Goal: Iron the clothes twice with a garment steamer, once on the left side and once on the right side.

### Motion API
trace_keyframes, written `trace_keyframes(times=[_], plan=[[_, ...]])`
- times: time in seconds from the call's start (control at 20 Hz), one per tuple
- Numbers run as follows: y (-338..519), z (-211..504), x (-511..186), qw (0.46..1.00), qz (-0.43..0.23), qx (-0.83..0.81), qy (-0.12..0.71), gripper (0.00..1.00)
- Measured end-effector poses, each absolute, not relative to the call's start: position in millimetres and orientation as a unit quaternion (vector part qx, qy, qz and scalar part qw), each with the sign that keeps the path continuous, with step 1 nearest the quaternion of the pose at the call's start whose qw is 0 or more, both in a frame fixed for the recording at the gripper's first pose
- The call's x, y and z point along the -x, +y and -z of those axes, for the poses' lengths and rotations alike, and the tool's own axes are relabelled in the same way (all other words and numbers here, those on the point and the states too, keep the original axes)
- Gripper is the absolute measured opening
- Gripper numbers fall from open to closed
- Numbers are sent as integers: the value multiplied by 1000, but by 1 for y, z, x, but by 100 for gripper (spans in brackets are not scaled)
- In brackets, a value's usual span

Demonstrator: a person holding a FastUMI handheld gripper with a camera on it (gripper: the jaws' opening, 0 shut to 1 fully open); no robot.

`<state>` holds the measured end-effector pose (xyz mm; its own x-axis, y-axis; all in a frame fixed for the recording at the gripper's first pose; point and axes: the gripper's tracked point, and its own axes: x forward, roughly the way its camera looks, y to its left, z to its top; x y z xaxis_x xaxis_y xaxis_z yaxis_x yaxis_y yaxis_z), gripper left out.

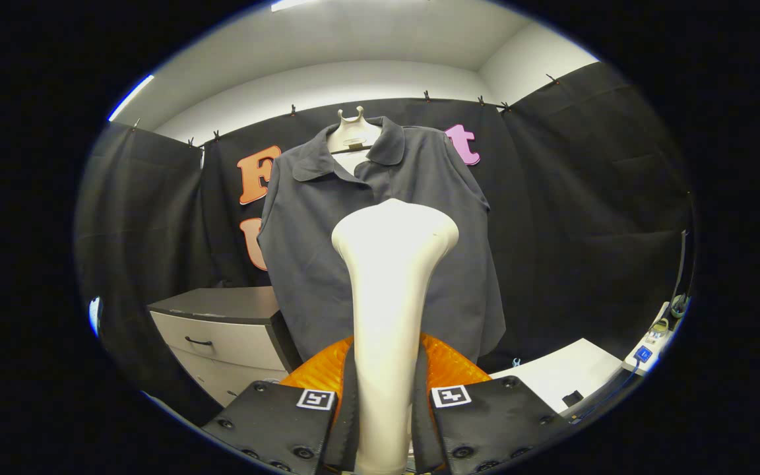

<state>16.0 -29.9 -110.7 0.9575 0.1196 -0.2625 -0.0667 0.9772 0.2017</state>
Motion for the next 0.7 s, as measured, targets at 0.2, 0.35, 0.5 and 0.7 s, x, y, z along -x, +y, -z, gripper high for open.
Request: trace_keyframes(times=[0.2,0.35,0.5,0.7], plan=[[-19,86,-12,986,-59,-97,118,39],[-12,69,-8,988,-67,-92,102,39],[-7,58,-4,989,-72,-84,93,39],[-1,50,-3,990,-79,-81,84,40]])
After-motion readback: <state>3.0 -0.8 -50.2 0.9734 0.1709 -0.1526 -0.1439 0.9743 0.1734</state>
